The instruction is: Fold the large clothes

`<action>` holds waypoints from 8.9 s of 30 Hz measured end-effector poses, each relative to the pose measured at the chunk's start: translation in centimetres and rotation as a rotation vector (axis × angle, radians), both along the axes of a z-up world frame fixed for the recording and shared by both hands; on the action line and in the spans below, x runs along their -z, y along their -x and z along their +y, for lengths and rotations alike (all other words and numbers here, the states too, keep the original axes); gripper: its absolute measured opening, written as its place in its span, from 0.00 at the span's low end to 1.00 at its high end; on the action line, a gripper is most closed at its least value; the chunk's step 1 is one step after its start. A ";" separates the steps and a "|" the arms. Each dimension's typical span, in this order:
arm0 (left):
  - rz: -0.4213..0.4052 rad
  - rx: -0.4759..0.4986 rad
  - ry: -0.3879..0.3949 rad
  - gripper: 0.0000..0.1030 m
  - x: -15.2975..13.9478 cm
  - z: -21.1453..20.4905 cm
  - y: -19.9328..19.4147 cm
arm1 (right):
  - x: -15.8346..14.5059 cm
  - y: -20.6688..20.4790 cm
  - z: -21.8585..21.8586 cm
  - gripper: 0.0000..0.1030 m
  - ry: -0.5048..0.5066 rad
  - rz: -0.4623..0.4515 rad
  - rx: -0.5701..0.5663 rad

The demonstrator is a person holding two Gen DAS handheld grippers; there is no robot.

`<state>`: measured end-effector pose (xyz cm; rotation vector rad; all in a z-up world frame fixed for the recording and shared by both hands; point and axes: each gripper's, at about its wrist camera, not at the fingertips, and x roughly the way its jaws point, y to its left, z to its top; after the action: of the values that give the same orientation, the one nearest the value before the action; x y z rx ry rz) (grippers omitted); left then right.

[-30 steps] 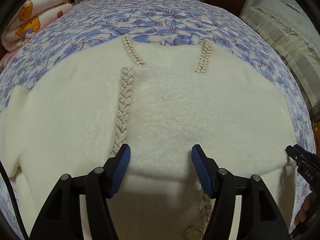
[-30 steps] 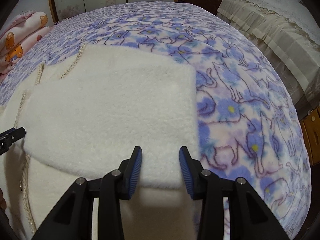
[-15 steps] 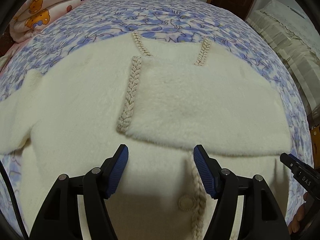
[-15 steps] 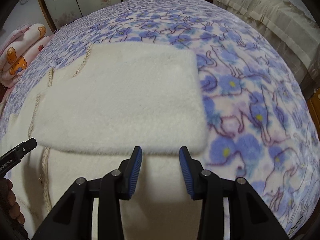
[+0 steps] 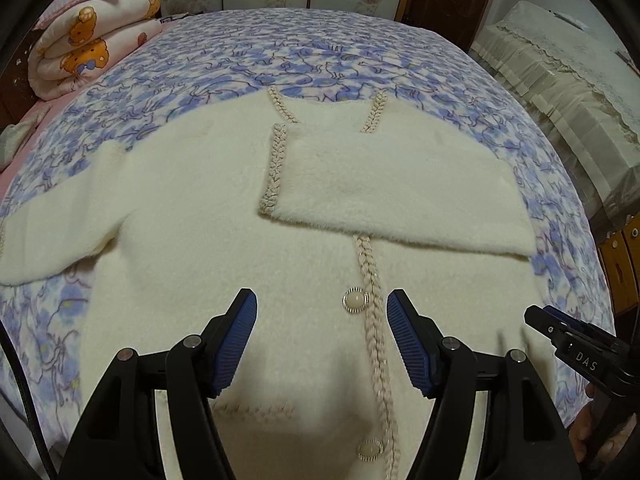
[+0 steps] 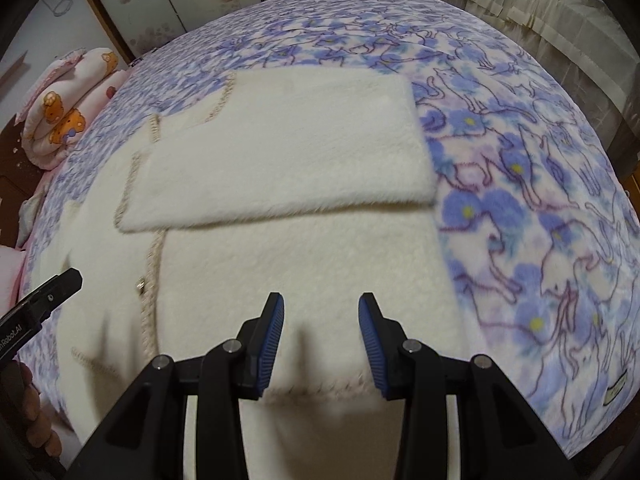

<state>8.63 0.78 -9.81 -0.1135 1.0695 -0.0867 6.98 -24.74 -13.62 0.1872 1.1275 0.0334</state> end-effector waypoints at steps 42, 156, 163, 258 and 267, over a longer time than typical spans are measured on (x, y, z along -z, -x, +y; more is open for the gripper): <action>0.001 -0.420 0.173 0.65 -5.2 35.5 5.9 | -11.1 0.9 27.5 0.48 0.066 -0.259 -0.459; 0.023 -0.219 0.024 0.66 9.3 23.1 -14.6 | 2.3 -11.1 1.1 0.53 -0.109 0.004 -0.021; 0.078 -0.245 0.052 0.66 11.1 26.0 -19.8 | 3.5 -17.8 2.9 0.54 -0.150 0.023 -0.082; -0.134 -0.143 -0.027 0.96 0.1 14.8 -3.3 | -3.8 -4.9 6.4 0.58 0.129 -0.144 -0.055; -0.129 -0.143 0.011 0.96 -2.9 14.8 -0.5 | -6.5 -1.9 5.7 0.58 0.119 -0.182 -0.051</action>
<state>9.16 15.57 -6.95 -0.1915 0.9294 0.0294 8.86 -19.06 -7.07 0.0483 0.9497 0.0276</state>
